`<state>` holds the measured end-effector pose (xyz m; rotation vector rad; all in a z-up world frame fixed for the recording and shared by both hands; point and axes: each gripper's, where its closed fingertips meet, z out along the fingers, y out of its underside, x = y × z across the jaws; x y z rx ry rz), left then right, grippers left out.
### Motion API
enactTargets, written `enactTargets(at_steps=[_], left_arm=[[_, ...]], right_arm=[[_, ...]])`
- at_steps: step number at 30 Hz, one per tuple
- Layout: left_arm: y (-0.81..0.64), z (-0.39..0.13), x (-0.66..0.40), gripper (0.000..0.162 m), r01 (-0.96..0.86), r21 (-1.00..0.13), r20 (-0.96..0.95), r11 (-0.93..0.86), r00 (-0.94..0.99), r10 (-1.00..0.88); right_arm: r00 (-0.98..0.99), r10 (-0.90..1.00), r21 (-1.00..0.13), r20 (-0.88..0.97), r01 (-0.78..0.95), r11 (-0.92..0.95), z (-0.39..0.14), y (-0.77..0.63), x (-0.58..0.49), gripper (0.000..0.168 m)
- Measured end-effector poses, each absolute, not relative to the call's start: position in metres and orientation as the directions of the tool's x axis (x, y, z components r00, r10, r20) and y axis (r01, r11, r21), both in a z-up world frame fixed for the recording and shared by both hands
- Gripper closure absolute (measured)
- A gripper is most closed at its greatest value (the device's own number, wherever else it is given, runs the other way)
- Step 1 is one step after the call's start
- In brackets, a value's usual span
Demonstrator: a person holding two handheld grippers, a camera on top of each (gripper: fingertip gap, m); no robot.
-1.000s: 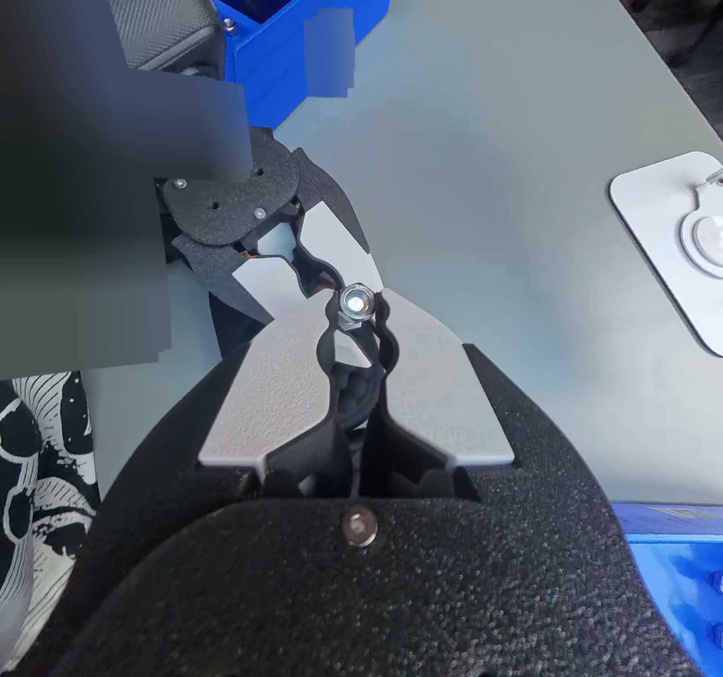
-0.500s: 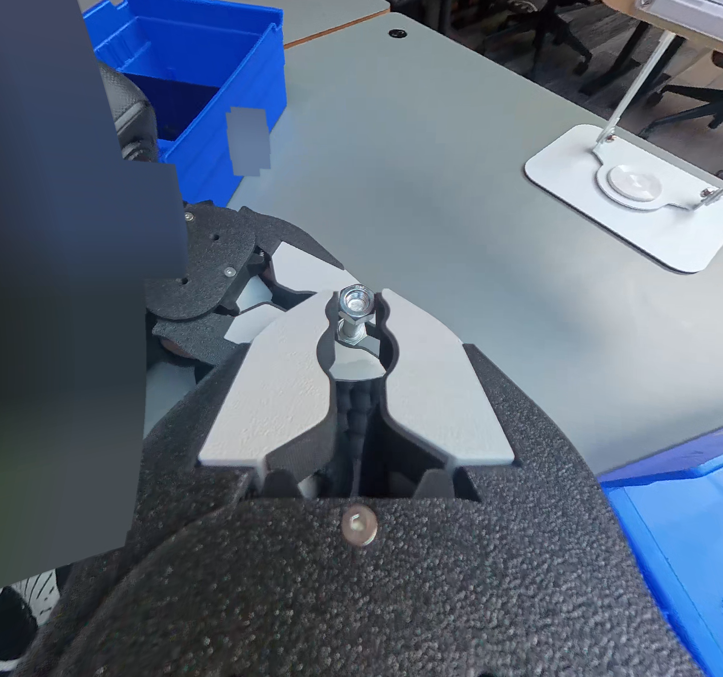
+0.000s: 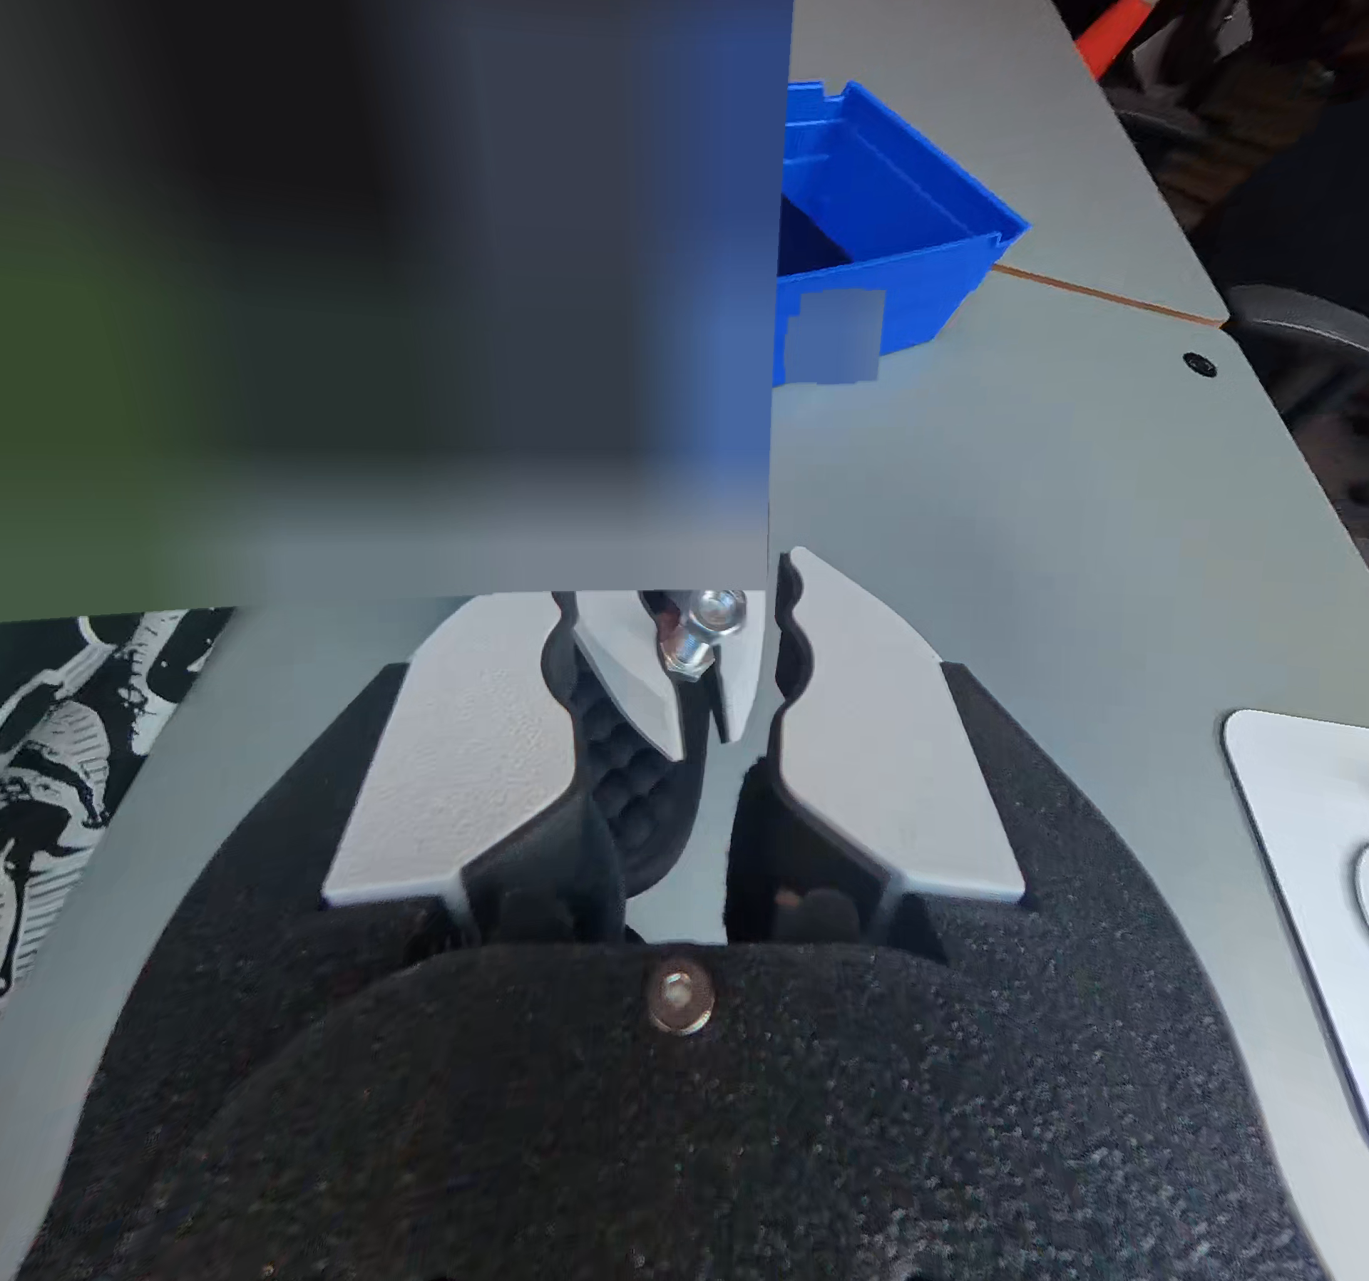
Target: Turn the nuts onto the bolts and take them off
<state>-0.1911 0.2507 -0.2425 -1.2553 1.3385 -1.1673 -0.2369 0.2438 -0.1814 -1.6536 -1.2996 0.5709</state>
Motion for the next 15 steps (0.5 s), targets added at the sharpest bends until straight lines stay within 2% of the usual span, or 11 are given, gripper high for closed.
enactTargets(at_steps=[4,9,15], left_arm=[[0.247,-0.241,-0.191,0.148,-0.101,-0.994,-0.028,0.035,-0.074,-0.997],[0.246,-0.241,-0.191,0.149,-0.101,-0.995,-0.017,0.026,-0.089,-0.996],[0.248,-0.242,-0.191,0.148,-0.106,-0.994,-0.021,0.028,-0.061,-0.998]], right_arm=[[0.256,0.965,-0.878,0.058,0.473,-0.073,-0.195,0.254,-0.235,0.120],[0.226,0.974,-0.903,0.020,0.422,-0.079,-0.202,0.251,-0.236,0.150],[0.372,0.926,-0.899,0.058,0.423,-0.114,-0.202,0.255,-0.235,0.150]])
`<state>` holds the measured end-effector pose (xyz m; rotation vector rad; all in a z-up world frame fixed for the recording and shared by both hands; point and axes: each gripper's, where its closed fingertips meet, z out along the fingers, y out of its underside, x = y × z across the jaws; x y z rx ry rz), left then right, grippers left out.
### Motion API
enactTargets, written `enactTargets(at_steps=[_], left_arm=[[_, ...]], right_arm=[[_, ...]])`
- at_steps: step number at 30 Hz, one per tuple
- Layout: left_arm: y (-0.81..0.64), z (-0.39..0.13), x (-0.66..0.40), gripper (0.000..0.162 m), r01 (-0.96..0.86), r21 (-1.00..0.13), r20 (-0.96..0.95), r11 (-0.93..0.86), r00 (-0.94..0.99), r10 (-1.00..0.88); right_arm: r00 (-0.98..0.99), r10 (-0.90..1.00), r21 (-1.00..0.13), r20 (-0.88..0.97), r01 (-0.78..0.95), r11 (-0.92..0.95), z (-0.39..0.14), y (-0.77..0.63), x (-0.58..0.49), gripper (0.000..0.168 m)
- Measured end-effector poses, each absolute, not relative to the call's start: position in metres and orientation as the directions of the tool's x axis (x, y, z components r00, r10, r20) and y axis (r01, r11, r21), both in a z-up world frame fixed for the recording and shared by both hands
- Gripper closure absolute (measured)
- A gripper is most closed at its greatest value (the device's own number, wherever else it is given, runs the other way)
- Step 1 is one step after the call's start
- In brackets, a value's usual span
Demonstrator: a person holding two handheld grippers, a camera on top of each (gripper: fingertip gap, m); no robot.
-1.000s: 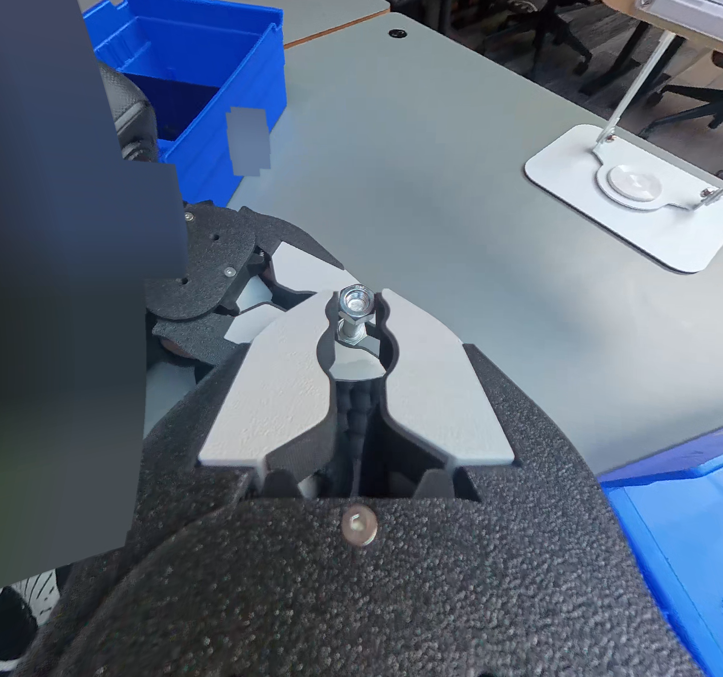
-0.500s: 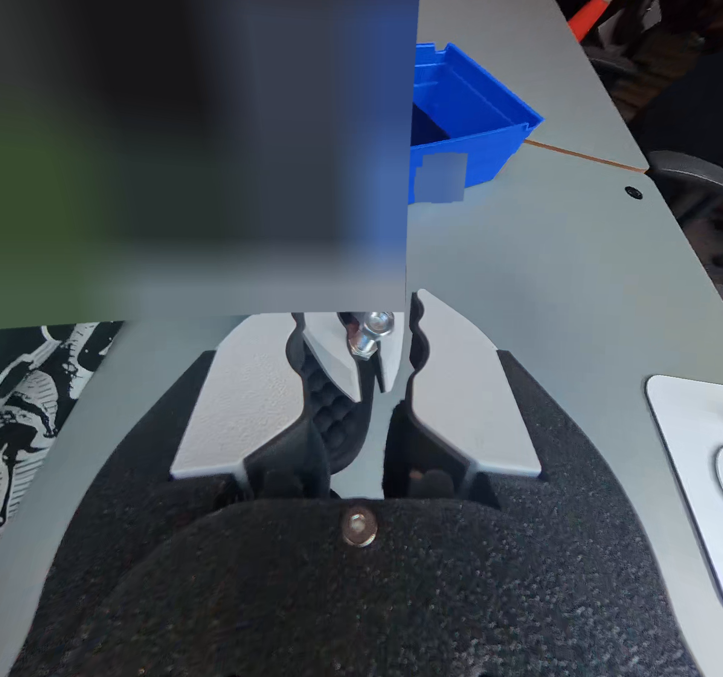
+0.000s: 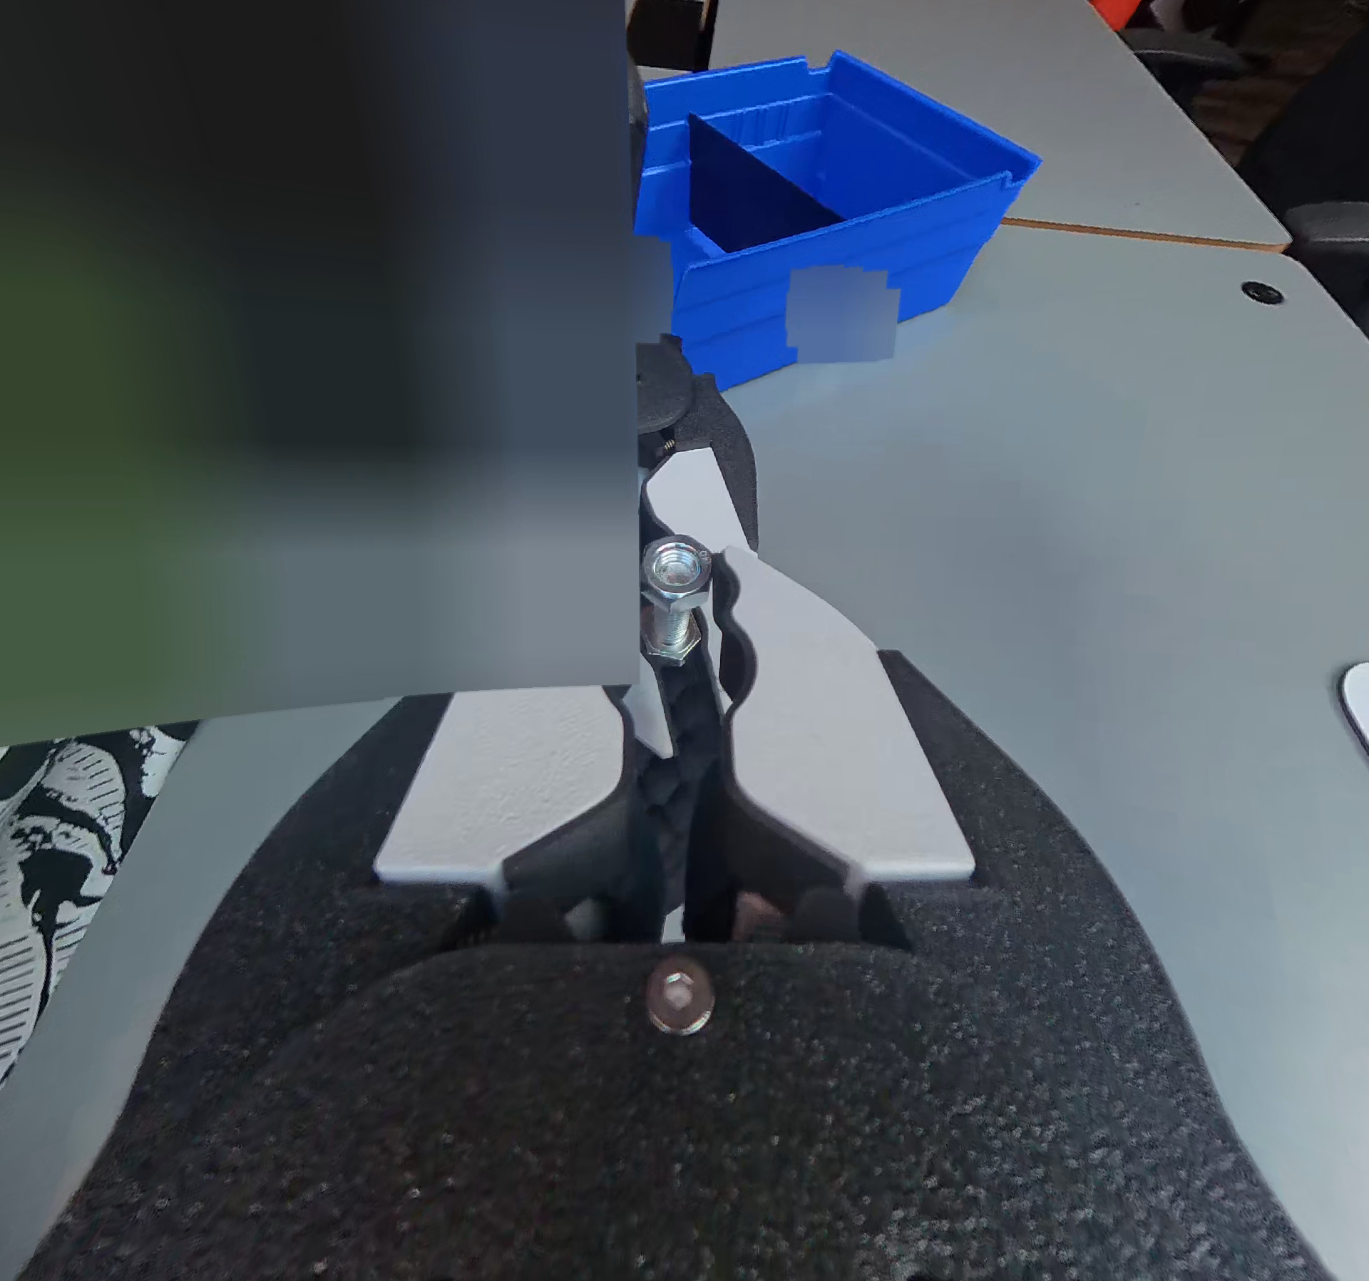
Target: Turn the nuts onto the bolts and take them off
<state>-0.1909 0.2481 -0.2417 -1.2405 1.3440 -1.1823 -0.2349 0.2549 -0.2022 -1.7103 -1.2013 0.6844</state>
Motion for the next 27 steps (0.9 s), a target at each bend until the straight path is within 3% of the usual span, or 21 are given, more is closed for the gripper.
enactTargets(at_steps=[9,15,19,22,24,27], left_arm=[[0.259,-0.247,-0.192,0.148,-0.138,-0.990,-0.019,0.016,0.020,-1.000],[0.262,-0.248,-0.192,0.148,-0.145,-0.989,-0.020,0.014,0.042,-0.999],[0.262,-0.250,-0.191,0.148,-0.155,-0.988,-0.025,0.018,0.046,-0.999],[0.262,-0.246,-0.192,0.148,-0.139,-0.990,-0.016,0.011,0.036,-0.999],[0.262,-0.245,-0.193,0.148,-0.135,-0.991,-0.012,0.008,0.031,-0.999],[0.258,-0.242,-0.193,0.148,-0.119,-0.993,-0.004,0.004,0.005,-1.000]], right_arm=[[0.757,0.651,-0.891,0.060,0.334,-0.306,-0.207,0.267,-0.230,0.151],[0.902,0.429,-0.922,0.051,0.208,-0.327,-0.207,0.271,-0.228,0.151],[0.929,0.345,-0.915,0.136,0.252,-0.316,-0.209,0.272,-0.228,0.150],[0.898,0.385,-0.893,0.213,0.339,-0.295,-0.205,0.271,-0.229,0.144],[0.833,0.509,-0.885,0.216,0.387,-0.258,-0.201,0.267,-0.235,0.123],[0.630,0.753,-0.872,0.191,0.460,-0.164,-0.196,0.255,-0.243,0.119]])
